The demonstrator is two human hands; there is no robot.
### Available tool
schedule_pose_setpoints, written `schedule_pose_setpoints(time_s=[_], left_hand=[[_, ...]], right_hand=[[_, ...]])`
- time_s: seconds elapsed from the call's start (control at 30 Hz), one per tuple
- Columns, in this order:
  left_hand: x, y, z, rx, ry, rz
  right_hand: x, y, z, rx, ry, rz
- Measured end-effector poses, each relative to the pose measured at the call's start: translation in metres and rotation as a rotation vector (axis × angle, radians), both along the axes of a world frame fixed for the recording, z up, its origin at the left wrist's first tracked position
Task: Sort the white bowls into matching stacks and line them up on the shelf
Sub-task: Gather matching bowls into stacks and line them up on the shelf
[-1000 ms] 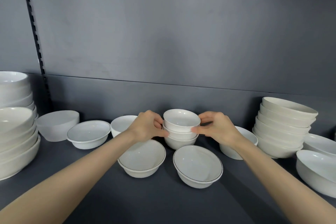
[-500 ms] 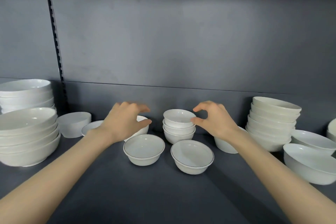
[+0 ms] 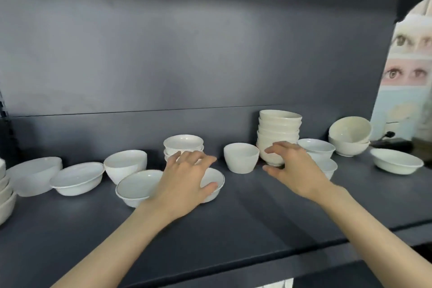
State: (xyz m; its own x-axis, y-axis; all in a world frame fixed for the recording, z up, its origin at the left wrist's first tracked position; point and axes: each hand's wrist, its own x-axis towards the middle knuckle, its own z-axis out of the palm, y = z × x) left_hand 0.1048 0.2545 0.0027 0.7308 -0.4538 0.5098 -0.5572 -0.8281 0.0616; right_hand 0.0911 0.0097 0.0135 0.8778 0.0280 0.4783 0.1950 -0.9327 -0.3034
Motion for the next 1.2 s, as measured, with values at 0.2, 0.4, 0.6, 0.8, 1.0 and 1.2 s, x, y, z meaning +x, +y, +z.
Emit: schedule_pose_setpoints(time_s=[0.2,0.4,0.6,0.8,1.0,1.2], left_hand=[[-0.006,-0.068,0.007,-0.022,-0.015,-0.124],[-0.004,-0.142,-0.005,-0.041,0.07,-0.181],[0.003,-0.225,-0.027,-0.113,0.147,-0.12],[0.005,-0.279,-0.053,-0.304,0.365,0.043],[0.013,-0.302,-0.063,-0.454,0.349,0.146],[0.021,-0.31,-0.062,-0.574,0.322,0.085]], right_hand=[[-0.039,-0.067,0.002,0.028,0.003,-0.128],[-0.049,-0.143,-0.008,0.015,-0.011,-0.171],[-0.045,-0.225,-0.02,0.017,0.011,-0.115],[-0.036,-0.287,-0.036,0.058,0.054,-0.079],[-0.026,-0.322,-0.05,0.109,0.036,-0.073],[-0.017,-0.345,-0.059,0.145,-0.024,-0.118]])
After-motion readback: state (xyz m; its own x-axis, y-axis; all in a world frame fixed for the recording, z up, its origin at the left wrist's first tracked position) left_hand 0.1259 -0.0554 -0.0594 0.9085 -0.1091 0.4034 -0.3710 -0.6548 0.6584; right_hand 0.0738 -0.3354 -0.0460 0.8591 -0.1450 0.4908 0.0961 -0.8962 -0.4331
